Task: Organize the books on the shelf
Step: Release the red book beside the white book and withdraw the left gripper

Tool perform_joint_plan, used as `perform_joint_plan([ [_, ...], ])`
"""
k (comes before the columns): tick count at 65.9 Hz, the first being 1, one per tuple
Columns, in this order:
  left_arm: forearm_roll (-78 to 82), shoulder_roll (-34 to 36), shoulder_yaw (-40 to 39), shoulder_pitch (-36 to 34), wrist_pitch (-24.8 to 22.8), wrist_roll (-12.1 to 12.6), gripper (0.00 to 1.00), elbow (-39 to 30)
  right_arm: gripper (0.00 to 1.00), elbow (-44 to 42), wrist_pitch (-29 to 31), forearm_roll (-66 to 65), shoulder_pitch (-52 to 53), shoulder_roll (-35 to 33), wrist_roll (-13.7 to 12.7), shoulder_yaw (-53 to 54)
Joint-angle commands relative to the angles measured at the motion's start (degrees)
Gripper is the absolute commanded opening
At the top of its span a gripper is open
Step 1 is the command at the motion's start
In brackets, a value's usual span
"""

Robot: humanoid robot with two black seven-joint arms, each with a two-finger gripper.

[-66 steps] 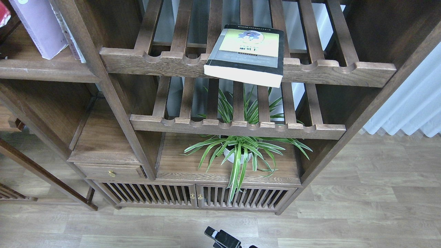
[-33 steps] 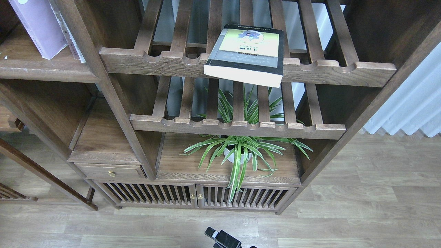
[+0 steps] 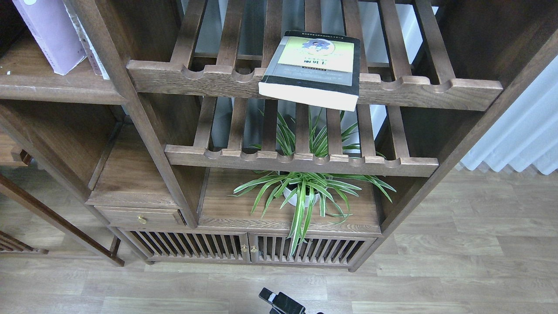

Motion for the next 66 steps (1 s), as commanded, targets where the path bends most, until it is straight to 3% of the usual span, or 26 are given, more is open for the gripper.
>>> perform_joint_plan([
  [1, 0.81, -2.47, 0.30, -0.96, 0.01, 1.51, 0.12, 0.82, 0.99, 0.08, 0.00, 0.00, -0.25, 0.00, 0.00, 0.02],
  [47, 4.68, -13.64, 4.25, -9.40, 0.01, 2.04, 0.12, 11.46, 0.99, 0.26, 0.00, 0.00, -0.70, 0.00, 0.00, 0.02],
  [58, 2.23, -16.10, 3.02, -8.53, 0.01, 0.29, 0.30, 11.90, 0.99, 0.34, 0.00, 0.00, -0.70, 0.00, 0.09, 0.11],
  [66, -3.57, -16.01, 3.02, -6.42, 0.01, -0.16, 0.31, 13.04, 0.99, 0.43, 0.00, 0.09, -0.70, 0.00, 0.26, 0.11],
])
